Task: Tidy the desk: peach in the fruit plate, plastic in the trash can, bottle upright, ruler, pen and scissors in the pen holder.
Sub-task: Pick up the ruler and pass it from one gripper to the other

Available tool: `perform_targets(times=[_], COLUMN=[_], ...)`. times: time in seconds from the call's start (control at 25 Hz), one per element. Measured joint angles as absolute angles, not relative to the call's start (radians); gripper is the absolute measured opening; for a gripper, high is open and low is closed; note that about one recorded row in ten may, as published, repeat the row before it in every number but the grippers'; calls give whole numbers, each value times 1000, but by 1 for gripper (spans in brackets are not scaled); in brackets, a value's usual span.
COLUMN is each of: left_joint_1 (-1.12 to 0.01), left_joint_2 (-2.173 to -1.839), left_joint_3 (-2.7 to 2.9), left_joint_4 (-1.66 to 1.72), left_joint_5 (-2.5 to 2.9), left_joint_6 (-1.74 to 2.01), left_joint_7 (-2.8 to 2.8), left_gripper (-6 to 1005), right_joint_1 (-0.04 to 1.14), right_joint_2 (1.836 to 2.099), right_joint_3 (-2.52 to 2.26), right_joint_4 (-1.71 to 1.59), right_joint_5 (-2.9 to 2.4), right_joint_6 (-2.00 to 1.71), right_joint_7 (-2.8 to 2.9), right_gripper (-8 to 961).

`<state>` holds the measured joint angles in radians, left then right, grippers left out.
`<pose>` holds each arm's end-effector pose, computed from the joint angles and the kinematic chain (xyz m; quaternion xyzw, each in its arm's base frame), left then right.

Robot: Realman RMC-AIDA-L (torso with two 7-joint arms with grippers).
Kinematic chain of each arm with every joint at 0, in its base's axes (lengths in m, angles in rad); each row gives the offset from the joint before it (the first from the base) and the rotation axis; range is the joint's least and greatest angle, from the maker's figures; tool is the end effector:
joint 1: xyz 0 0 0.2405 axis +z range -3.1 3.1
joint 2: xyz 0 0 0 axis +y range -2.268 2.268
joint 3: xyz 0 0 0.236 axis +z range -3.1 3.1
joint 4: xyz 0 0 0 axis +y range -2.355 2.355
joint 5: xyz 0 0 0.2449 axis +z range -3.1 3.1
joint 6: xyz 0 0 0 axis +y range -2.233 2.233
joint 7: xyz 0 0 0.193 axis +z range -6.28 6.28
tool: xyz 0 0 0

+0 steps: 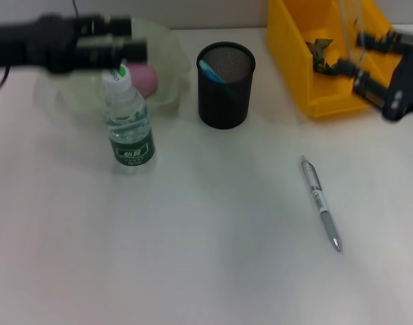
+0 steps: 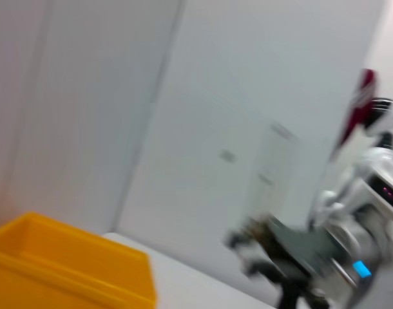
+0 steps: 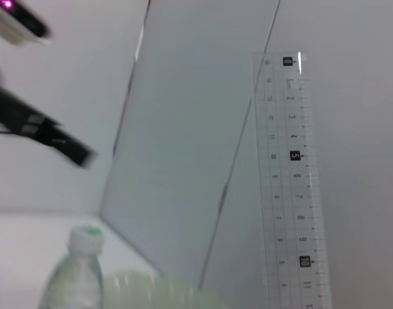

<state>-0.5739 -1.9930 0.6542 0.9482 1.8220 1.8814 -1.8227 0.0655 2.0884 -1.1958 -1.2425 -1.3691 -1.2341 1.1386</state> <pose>-0.1712 0.3690 0.0754 -0.9230 -0.2163 -0.3141 0.0516 0.2112 0.3628 0.0440 -0.8920 0.0279 0.2719 0.3600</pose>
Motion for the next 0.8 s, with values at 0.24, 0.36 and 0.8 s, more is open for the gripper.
perform_targets(times=[0.24,0.36,0.8], left_joint_1=[-661,-727,-881], left_joint_2=[-2002,-2033,-2070], left_joint_3=[726,820,1100], left_joint_4=[1154,1339,1620], left_joint_5=[1861,1962,2208], left_joint_6=[1784,1726,1707], left_joint_7=[-2098,-2305,-2606], left_gripper=[708,706,698], right_joint_1=[94,120,293], right_joint_2=[2089,2089,2092], right_joint_3=[-1350,-1391,-1660], right_joint_4=[-852,-753,-402], right_joint_5=[-987,-886,-446], right_joint_6=[-1267,-1277,-1268], right_joint_7=[816,740,491], right_gripper=[376,376,376])
